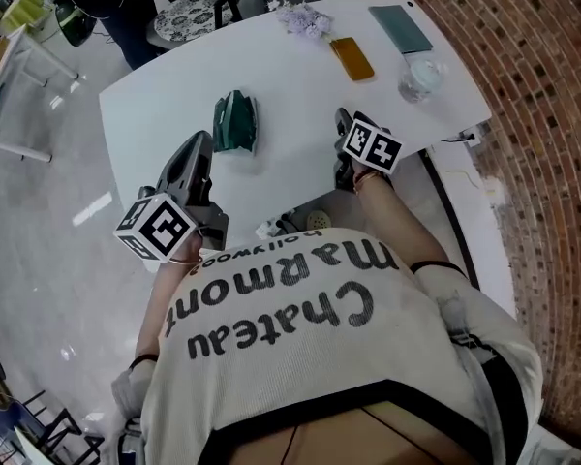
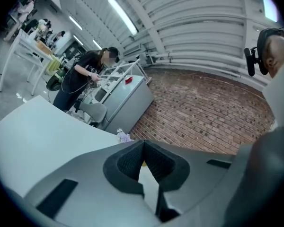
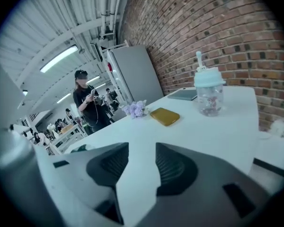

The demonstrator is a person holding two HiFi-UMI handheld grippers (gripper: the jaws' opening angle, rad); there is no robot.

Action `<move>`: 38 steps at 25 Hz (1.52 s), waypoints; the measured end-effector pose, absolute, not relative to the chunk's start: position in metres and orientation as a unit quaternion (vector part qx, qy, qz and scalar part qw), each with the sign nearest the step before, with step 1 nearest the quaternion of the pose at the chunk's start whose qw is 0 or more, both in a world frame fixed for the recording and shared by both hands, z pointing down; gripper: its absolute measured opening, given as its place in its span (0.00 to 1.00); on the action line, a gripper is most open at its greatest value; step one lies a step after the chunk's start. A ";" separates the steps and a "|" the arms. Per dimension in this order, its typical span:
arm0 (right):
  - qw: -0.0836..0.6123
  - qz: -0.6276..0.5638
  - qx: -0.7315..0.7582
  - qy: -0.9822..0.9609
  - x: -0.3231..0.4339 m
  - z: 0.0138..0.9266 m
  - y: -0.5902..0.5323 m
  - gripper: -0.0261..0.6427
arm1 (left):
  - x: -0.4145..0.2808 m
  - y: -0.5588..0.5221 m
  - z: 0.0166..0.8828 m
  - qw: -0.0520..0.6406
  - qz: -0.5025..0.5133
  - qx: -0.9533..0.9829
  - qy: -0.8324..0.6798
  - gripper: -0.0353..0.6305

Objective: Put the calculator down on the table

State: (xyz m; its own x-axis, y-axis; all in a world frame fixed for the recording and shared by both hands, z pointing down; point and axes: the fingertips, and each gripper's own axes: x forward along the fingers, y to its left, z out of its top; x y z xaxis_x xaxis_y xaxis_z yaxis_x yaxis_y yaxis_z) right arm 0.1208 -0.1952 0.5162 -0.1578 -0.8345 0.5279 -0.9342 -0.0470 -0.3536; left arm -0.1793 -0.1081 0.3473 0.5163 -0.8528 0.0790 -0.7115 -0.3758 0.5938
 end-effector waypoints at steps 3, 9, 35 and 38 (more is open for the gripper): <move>0.061 0.327 0.640 -0.692 0.099 0.506 -0.173 0.29 | -0.186 -0.094 0.348 0.290 -0.117 0.826 -0.468 0.06; 0.034 0.338 0.612 -0.714 0.051 0.485 -0.139 0.27 | -0.206 -0.071 0.352 0.288 -0.112 0.829 -0.466 0.06; -0.119 0.272 0.484 -0.823 -0.079 0.351 -0.091 0.08 | -0.271 -0.015 0.351 0.269 -0.132 0.808 -0.506 0.06; -0.128 0.254 0.473 -0.834 -0.084 0.341 -0.090 0.04 | -0.274 -0.014 0.348 0.262 -0.132 0.806 -0.514 0.06</move>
State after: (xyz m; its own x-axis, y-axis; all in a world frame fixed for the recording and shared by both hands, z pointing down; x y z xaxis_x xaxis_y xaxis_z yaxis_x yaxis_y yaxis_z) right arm -0.0844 -0.0902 0.3410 -0.5189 -0.8544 0.0267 -0.7244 0.4230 -0.5444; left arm -0.2738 -0.0142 0.3484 0.4374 -0.8975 0.0561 -0.7589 -0.3349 0.5585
